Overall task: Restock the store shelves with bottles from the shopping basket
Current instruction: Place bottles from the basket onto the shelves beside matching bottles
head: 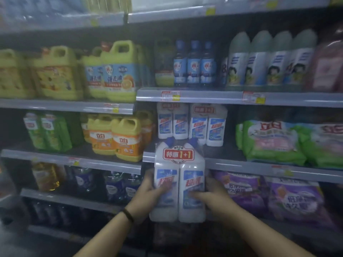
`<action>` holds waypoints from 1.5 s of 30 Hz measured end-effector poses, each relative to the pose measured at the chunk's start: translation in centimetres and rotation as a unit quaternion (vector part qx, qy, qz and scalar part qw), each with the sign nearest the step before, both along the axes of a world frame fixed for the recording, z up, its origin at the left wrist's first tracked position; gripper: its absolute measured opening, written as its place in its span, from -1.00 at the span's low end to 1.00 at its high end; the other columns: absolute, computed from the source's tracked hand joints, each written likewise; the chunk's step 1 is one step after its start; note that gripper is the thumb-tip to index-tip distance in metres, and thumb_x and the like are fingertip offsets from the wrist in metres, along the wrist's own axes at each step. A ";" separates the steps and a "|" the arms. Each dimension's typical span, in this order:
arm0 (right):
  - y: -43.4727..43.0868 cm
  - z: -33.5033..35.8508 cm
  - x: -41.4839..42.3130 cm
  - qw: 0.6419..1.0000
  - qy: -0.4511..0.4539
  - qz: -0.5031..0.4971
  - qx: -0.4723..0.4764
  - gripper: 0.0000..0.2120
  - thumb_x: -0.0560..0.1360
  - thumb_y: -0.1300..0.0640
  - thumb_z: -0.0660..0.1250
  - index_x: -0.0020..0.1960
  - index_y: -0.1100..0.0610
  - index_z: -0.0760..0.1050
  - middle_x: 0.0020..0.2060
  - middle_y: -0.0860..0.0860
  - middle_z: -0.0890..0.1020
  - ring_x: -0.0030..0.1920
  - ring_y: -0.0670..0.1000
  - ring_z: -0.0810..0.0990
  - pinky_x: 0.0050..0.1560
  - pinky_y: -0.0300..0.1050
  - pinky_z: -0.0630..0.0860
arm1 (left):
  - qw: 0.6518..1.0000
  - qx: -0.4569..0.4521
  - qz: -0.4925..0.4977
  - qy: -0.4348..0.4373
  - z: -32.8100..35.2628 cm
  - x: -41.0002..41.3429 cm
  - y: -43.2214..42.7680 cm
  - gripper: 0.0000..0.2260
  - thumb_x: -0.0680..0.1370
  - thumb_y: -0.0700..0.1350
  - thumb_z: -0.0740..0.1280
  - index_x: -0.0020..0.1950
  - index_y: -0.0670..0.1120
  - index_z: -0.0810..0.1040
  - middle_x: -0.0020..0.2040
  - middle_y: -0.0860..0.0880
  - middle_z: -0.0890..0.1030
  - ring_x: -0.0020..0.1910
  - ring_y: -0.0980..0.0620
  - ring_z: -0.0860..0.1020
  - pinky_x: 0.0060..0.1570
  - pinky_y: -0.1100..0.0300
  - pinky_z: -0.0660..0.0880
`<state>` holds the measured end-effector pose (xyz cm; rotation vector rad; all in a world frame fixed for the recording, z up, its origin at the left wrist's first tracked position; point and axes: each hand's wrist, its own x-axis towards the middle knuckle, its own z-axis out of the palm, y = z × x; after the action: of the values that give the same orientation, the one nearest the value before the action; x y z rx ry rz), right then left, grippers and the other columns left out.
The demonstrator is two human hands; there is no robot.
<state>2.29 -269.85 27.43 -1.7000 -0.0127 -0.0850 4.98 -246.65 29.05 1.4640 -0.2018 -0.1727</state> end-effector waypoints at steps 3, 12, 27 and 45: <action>-0.6 3.6 0.3 1.000 -0.022 0.007 0.018 -0.62 0.43 0.26 0.63 0.22 0.13 0.68 0.09 0.07 0.81 0.11 0.14 0.79 0.29 0.28 0.66 | 0.999 -0.021 -0.010 -0.023 3.2 0.6 -0.4 -0.59 0.56 -0.21 0.49 0.34 -0.11 0.41 0.19 -0.22 0.74 0.12 -0.24 0.74 0.01 -0.26 0.71; -2.0 10.4 0.0 1.000 -0.003 0.004 0.024 -0.55 0.49 0.11 0.62 0.32 0.02 0.58 0.08 -0.02 0.81 0.09 0.05 0.80 0.23 0.23 0.69 | 0.997 -0.050 -0.017 -0.061 8.5 1.5 -2.0 -0.45 0.51 -0.15 0.54 0.43 -0.06 0.39 0.20 -0.19 0.74 0.14 -0.26 0.74 0.13 -0.35 0.65; -1.1 8.8 5.2 1.000 0.012 -0.013 0.006 -0.68 0.56 0.06 0.56 0.28 -0.05 0.62 0.09 -0.09 0.80 0.12 0.02 0.78 0.30 0.23 0.65 | 0.998 -0.020 0.000 -0.055 7.8 5.9 -1.9 -0.58 0.47 -0.03 0.54 0.28 -0.10 0.58 0.16 -0.15 0.76 0.08 -0.19 0.76 0.11 -0.23 0.68; 0.3 9.5 21.3 0.995 -0.032 -0.065 -0.070 -0.75 0.63 0.06 0.48 0.30 0.01 0.60 0.16 -0.04 0.76 0.16 0.01 0.75 0.30 0.17 0.66 | 0.996 0.043 -0.029 -0.068 8.0 23.5 -1.2 -0.71 0.57 -0.35 0.47 0.29 -0.19 0.64 0.16 -0.20 0.76 0.10 -0.20 0.75 0.11 -0.20 0.70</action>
<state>23.60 -269.51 36.90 -1.8363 0.0456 -0.2409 28.46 -247.83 37.10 1.5583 -0.3521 -0.1295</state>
